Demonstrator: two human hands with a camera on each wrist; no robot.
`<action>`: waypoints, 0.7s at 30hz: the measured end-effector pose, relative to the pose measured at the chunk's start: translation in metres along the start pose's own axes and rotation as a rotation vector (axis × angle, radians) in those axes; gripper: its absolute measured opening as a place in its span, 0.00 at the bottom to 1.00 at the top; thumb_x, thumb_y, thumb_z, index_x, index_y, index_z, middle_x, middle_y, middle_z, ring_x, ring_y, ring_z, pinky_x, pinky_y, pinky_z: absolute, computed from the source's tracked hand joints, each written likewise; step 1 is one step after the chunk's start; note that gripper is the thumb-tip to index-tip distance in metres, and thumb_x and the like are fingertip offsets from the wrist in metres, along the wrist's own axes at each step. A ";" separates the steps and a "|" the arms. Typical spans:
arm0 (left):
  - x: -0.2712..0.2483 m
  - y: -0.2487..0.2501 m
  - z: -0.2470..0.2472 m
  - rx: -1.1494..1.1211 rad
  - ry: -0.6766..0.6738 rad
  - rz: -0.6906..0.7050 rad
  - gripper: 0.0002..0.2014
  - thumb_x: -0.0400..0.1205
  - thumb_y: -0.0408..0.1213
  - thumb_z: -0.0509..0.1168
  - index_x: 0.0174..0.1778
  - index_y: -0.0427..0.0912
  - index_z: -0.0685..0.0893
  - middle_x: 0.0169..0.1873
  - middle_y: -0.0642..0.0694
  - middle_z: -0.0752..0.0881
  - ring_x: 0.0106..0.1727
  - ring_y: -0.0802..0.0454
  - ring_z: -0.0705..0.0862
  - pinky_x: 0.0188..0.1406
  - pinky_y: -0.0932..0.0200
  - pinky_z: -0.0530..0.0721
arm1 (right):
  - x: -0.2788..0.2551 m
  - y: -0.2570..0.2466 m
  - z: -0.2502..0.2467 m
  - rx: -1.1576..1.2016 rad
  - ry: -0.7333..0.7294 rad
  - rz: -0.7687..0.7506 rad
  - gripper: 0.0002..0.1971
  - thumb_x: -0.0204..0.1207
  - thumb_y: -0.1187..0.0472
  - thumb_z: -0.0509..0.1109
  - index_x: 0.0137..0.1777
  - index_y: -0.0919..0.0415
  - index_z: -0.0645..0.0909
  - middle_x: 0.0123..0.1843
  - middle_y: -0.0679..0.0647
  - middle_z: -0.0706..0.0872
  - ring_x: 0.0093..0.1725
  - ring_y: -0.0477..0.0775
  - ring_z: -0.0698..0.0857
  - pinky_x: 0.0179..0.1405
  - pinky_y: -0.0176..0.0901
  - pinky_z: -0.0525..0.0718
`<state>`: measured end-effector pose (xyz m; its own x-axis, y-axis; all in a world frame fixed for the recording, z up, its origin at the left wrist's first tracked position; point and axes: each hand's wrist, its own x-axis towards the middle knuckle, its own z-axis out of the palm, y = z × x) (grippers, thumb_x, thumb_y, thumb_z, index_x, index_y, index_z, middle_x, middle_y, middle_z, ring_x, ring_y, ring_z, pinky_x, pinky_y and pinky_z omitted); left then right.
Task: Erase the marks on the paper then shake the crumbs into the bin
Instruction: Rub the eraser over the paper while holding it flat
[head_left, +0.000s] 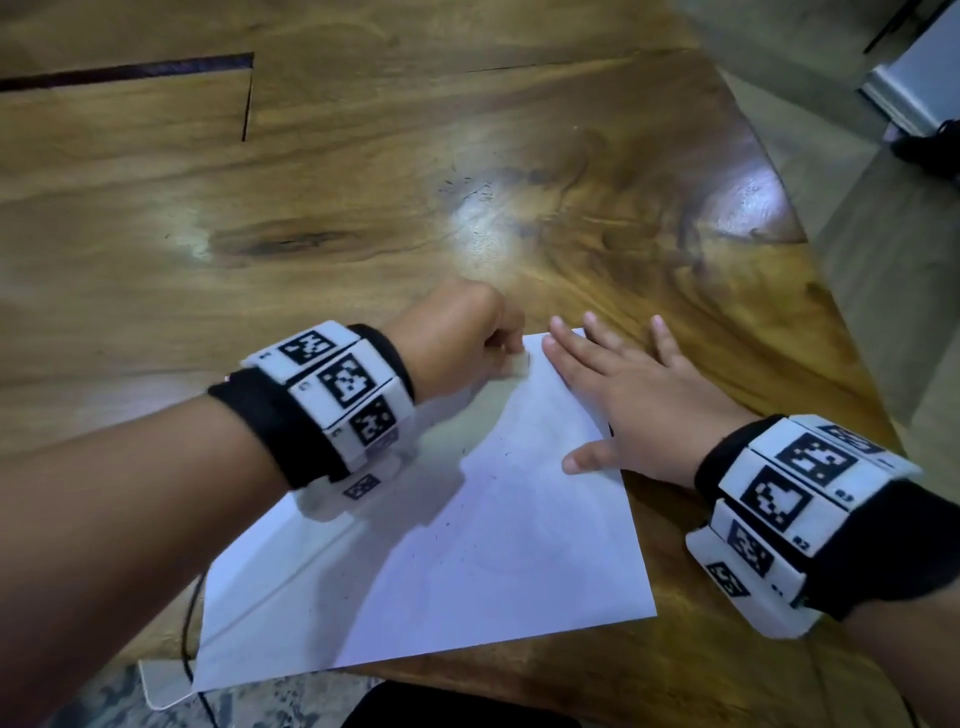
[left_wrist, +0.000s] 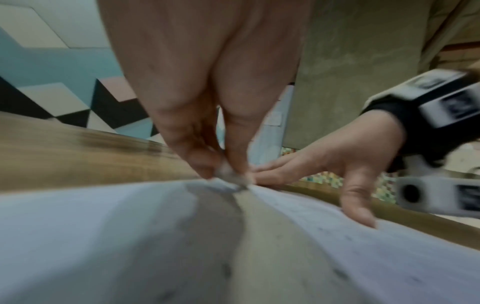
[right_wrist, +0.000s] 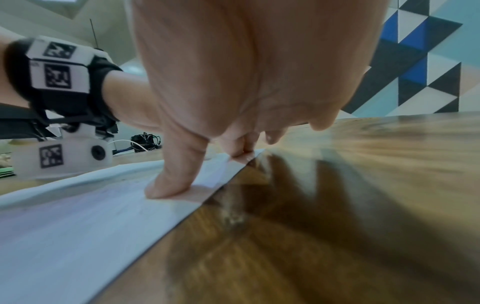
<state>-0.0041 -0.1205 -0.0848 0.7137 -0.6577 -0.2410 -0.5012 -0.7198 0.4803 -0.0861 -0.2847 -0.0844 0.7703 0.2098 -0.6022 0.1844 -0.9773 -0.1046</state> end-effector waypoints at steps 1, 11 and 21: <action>0.003 0.003 0.001 -0.002 0.074 -0.007 0.04 0.71 0.33 0.71 0.40 0.39 0.86 0.39 0.43 0.87 0.40 0.48 0.80 0.35 0.63 0.68 | 0.000 0.000 0.000 0.003 0.003 0.002 0.51 0.71 0.33 0.61 0.79 0.48 0.27 0.79 0.40 0.24 0.79 0.45 0.26 0.77 0.66 0.29; 0.008 0.011 0.002 0.031 0.052 0.006 0.05 0.72 0.34 0.70 0.42 0.40 0.86 0.38 0.46 0.83 0.42 0.48 0.81 0.39 0.63 0.71 | 0.001 0.001 0.003 0.053 0.031 -0.017 0.53 0.70 0.34 0.63 0.79 0.48 0.28 0.77 0.38 0.22 0.79 0.45 0.27 0.76 0.59 0.27; 0.007 0.011 -0.002 0.038 0.026 0.021 0.05 0.71 0.33 0.71 0.42 0.40 0.87 0.41 0.43 0.88 0.41 0.49 0.81 0.42 0.59 0.78 | 0.003 0.005 0.006 0.127 0.039 -0.033 0.53 0.69 0.35 0.66 0.79 0.46 0.29 0.71 0.34 0.21 0.74 0.38 0.25 0.75 0.58 0.27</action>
<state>-0.0041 -0.1328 -0.0793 0.7147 -0.6674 -0.2091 -0.5345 -0.7140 0.4523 -0.0865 -0.2886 -0.0918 0.7886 0.2406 -0.5658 0.1333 -0.9653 -0.2246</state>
